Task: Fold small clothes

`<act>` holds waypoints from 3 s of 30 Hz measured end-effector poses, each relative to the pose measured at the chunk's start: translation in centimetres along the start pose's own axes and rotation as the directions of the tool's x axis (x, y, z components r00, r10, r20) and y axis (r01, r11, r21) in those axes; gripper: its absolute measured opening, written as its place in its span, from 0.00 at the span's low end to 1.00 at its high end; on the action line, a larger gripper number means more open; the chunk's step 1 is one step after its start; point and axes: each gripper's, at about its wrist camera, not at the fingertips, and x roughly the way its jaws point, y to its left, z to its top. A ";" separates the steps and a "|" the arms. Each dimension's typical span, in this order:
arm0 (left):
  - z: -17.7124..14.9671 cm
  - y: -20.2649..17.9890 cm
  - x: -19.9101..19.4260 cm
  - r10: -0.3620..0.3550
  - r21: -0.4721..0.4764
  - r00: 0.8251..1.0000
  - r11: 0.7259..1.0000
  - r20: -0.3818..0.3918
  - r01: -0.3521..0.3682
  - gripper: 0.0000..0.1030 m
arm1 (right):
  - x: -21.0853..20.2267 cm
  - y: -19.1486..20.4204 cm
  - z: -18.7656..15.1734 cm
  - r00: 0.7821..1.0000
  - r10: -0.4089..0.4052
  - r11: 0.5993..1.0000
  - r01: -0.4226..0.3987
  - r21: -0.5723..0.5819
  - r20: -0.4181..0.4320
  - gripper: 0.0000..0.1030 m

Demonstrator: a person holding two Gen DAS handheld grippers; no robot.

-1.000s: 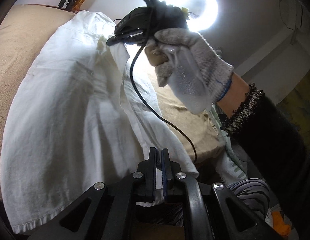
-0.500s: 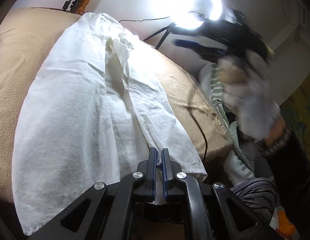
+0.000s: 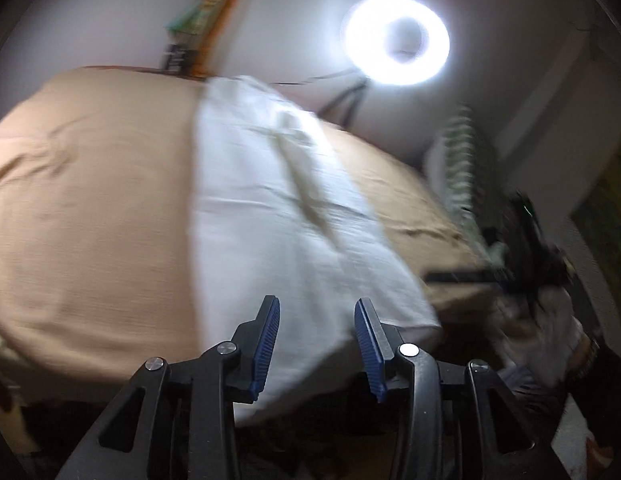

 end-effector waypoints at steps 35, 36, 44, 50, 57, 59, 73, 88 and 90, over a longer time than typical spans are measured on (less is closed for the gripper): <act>-2.0 5.5 2.1 -0.103 -0.322 0.978 0.946 -0.184 0.039 0.41 | 0.7 -3.2 -3.0 0.970 0.242 0.960 -0.238 0.148 -0.006 0.35; -2.0 5.8 2.2 -0.123 -0.344 0.975 0.938 -0.184 0.053 0.41 | 0.9 -3.5 -3.1 0.962 0.274 0.950 -0.269 0.158 -0.006 0.35; -0.9 6.5 3.1 -0.177 -0.389 0.963 0.917 -0.202 0.087 0.26 | 3.5 -3.5 -3.1 0.902 0.431 0.890 -0.417 0.184 -0.041 0.40; 0.0 6.0 3.1 -0.217 -0.392 0.953 0.912 -0.210 0.122 0.04 | 3.6 -1.8 -3.1 0.890 0.453 0.880 -0.437 0.186 -0.053 0.14; 1.2 4.0 2.1 -0.244 -0.346 0.952 0.923 -0.187 0.168 0.03 | 0.1 -0.6 -2.9 0.882 0.469 0.867 -0.470 0.162 0.047 0.09; 0.9 4.3 3.0 -0.232 -0.341 0.949 0.928 -0.214 0.150 0.02 | 0.9 -0.5 -3.1 0.894 0.448 0.879 -0.445 0.173 0.025 0.08; 4.3 4.9 1.8 -0.280 -0.356 0.945 0.911 -0.168 0.207 0.02 | -1.3 -0.6 -0.3 0.870 0.486 0.852 -0.493 0.175 0.081 0.08; 12.8 5.3 5.3 -0.251 -0.283 0.962 0.935 -0.106 0.213 0.02 | -0.8 -0.5 8.3 0.867 0.456 0.854 -0.490 0.174 0.203 0.08; 13.7 5.8 6.1 -0.239 -0.280 0.966 0.938 -0.102 0.203 0.02 | -0.3 -0.7 9.6 0.871 0.444 0.856 -0.481 0.189 0.209 0.08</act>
